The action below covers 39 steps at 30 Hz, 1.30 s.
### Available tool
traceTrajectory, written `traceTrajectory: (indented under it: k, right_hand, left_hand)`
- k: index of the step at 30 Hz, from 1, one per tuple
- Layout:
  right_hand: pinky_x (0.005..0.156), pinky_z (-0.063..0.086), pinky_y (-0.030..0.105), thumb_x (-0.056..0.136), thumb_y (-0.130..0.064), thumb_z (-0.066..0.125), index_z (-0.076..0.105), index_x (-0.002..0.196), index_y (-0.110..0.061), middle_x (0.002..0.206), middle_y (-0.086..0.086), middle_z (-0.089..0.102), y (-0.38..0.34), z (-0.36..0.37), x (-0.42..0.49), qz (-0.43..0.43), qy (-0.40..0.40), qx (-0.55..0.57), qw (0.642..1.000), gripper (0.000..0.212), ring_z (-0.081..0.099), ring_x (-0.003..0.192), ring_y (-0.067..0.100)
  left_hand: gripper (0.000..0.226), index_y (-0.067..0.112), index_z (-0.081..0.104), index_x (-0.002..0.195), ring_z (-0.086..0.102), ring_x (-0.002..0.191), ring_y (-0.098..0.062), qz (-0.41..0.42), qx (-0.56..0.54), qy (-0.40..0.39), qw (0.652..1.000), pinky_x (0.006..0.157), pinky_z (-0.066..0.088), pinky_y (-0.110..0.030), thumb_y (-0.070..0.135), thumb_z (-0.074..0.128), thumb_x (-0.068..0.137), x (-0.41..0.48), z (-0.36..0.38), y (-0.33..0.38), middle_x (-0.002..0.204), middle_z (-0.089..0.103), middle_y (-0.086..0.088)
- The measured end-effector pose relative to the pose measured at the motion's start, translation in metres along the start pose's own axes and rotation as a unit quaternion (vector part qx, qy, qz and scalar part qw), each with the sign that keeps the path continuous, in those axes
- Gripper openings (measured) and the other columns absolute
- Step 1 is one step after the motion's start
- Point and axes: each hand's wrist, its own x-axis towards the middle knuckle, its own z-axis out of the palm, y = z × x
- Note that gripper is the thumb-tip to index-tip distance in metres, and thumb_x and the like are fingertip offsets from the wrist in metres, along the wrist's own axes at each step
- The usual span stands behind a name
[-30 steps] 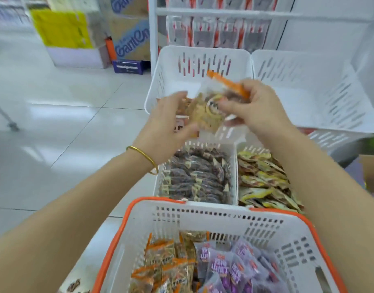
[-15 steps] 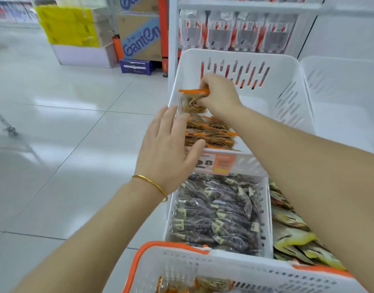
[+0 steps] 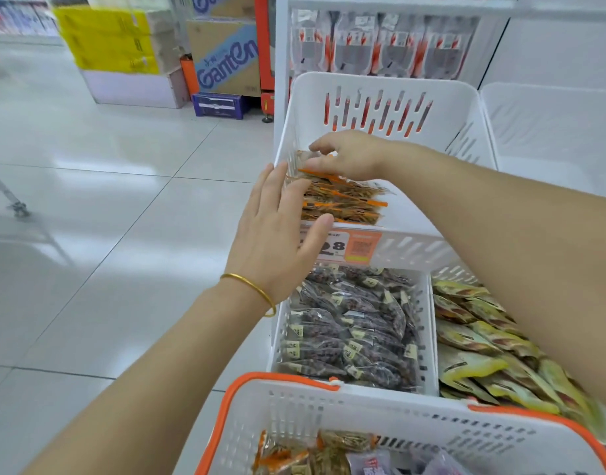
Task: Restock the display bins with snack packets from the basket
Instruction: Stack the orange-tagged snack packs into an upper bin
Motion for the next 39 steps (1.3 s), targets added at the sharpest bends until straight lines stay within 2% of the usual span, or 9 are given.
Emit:
traceTrajectory:
  k: [5,12,17,20,25,29,33,36,39]
  right_hand:
    - [0.102,0.034,0.027,0.100,-0.017,0.042,0.045,0.137,-0.011,0.139,0.007,0.048,-0.006,-0.006,-0.037,-0.009,0.113,0.098,0.989,0.038,0.045,0.127,0.019]
    - [0.083,0.049,0.024,0.091,-0.003,0.049,0.058,0.104,-0.025,0.100,-0.004,0.063,-0.021,0.026,-0.199,-0.029,0.261,0.321,0.910,0.027,0.063,0.093,0.014]
    - [0.072,0.054,0.027,0.095,-0.006,0.046,0.059,0.105,-0.024,0.102,0.002,0.062,-0.022,0.135,-0.305,0.046,0.126,0.382,0.914,0.024,0.066,0.081,0.013]
    - [0.071,0.049,0.027,0.094,-0.004,0.047,0.061,0.113,-0.012,0.106,0.007,0.062,-0.010,0.204,-0.333,0.120,0.004,0.332,0.936,0.025,0.064,0.089,0.021]
    - [0.083,0.041,0.029,0.095,-0.008,0.050,0.058,0.121,-0.009,0.122,0.010,0.058,0.007,0.276,-0.352,0.132,-0.138,0.198,0.961,0.027,0.055,0.112,0.026]
    - [0.084,0.048,0.039,0.090,-0.037,0.061,0.042,0.136,-0.013,0.126,0.009,0.055,0.012,0.312,-0.369,0.138,-0.242,0.065,0.958,0.055,0.054,0.113,0.030]
    - [0.069,0.043,0.038,0.080,-0.040,0.072,0.037,0.130,-0.009,0.111,0.012,0.056,0.007,0.333,-0.380,0.150,-0.219,0.060,0.962,0.069,0.052,0.105,0.032]
    - [0.059,0.040,0.033,0.081,-0.026,0.073,0.041,0.112,-0.007,0.085,0.005,0.051,0.008,0.334,-0.381,0.166,-0.199,0.106,0.960,0.048,0.055,0.087,0.028]
    - [0.053,0.033,0.025,0.081,-0.018,0.073,0.048,0.087,-0.010,0.081,0.002,0.049,0.018,0.317,-0.374,0.164,-0.181,0.150,0.958,0.027,0.050,0.080,0.022]
  left_hand:
    - [0.069,0.013,0.043,0.134,0.008,0.144,-0.024,0.011,0.028,0.022,0.999,0.116,0.007,-0.032,0.056,0.023,0.084,-0.015,-0.012,0.014,0.153,0.021,-0.013]
    - [0.061,0.004,0.049,0.126,0.022,0.138,-0.034,0.009,0.038,-0.013,0.999,0.114,0.017,-0.040,0.047,0.031,0.087,-0.104,-0.018,0.043,0.146,0.032,-0.019]
    - [0.068,0.005,0.047,0.129,0.025,0.136,-0.037,0.017,0.086,-0.193,0.977,0.111,0.020,-0.042,0.051,0.028,0.082,-0.192,-0.005,0.065,0.146,0.032,-0.020]
    - [0.057,0.008,0.042,0.135,0.022,0.138,-0.035,0.016,0.092,-0.284,0.954,0.111,0.018,-0.042,0.041,0.047,0.089,-0.229,0.006,0.072,0.149,0.027,-0.017]
    - [0.053,0.005,0.041,0.137,0.021,0.139,-0.035,0.018,0.088,-0.319,0.943,0.114,0.014,-0.041,0.025,0.057,0.090,-0.253,0.017,0.070,0.147,0.030,-0.019]
    - [0.052,0.008,0.039,0.138,0.022,0.139,-0.032,0.015,0.100,-0.339,0.935,0.114,0.015,-0.039,0.025,0.055,0.091,-0.262,0.022,0.065,0.147,0.030,-0.016]
    - [0.051,0.009,0.041,0.137,0.024,0.138,-0.033,0.017,0.100,-0.350,0.931,0.114,0.016,-0.039,0.024,0.056,0.090,-0.265,0.027,0.062,0.146,0.033,-0.016]
    - [0.051,0.010,0.039,0.138,0.022,0.138,-0.031,0.004,0.092,-0.360,0.928,0.113,0.015,-0.037,0.024,0.053,0.092,-0.264,0.029,0.066,0.148,0.030,-0.014]
    - [0.052,0.012,0.038,0.139,0.023,0.138,-0.029,-0.010,0.072,-0.370,0.926,0.112,0.017,-0.037,0.026,0.053,0.092,-0.263,0.034,0.070,0.148,0.030,-0.011]
